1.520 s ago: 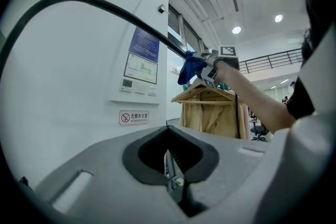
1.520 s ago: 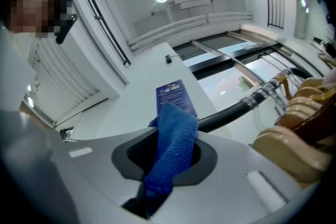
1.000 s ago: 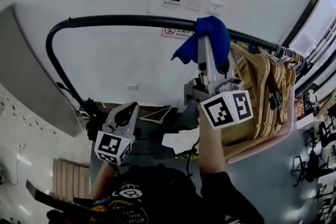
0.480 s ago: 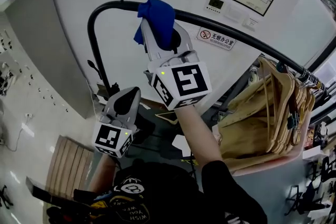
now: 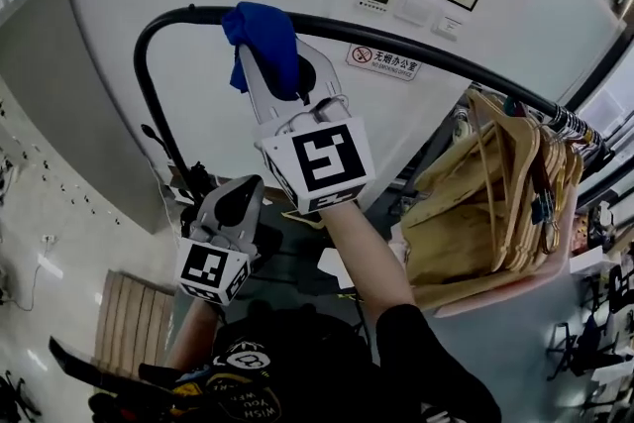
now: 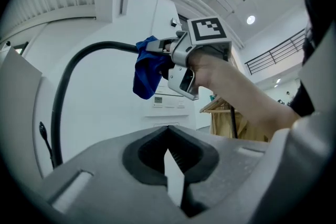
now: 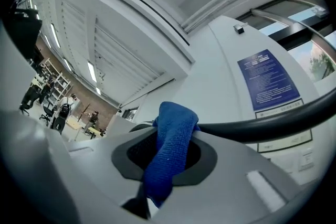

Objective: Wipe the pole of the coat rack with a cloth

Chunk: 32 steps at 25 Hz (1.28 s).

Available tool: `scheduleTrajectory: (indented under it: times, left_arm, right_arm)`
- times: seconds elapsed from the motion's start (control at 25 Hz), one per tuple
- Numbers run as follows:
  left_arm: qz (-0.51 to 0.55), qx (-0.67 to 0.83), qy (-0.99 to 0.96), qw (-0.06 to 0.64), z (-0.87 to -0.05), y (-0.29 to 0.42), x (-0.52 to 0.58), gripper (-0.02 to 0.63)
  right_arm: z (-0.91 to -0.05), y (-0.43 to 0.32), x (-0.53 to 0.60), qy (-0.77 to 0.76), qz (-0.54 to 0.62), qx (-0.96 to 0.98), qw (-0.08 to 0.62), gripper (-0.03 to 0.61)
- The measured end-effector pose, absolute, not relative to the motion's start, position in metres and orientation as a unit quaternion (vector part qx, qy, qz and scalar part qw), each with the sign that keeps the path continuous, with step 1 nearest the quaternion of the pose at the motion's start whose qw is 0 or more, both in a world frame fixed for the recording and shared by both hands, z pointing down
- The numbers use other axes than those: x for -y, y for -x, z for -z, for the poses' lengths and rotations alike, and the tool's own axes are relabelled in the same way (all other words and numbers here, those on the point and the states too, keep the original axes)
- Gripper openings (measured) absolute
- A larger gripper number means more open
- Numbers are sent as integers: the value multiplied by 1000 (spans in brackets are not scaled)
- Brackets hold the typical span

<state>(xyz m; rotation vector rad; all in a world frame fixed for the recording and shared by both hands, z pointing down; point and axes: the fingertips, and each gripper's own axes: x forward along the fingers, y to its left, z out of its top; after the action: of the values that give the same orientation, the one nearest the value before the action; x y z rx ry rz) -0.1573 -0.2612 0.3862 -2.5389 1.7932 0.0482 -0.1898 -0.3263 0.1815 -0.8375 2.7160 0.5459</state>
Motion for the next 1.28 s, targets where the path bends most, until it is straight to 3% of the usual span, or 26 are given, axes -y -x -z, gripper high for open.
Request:
scheduleTrajectory:
  times: [0.48,0.76,1.0,1.28]
  left_arm:
    - [-12,-461,887,20,-392,40,295,5]
    - [-7,-431,902,13,-398,11,298,5]
    - [-3,-446,895,1,-406,22,296,5]
    - [-10,-502,865,2,-402,69,283,5]
  right_arm:
    - [-162,-61,355,447,-165,-864,164,61]
    - [-165,-198,374,548,-127,-800,209,61]
    - [-169,-163,368,519,-129,-820,204,61]
    - [-171,-31,350,416,-177,-874,177,61]
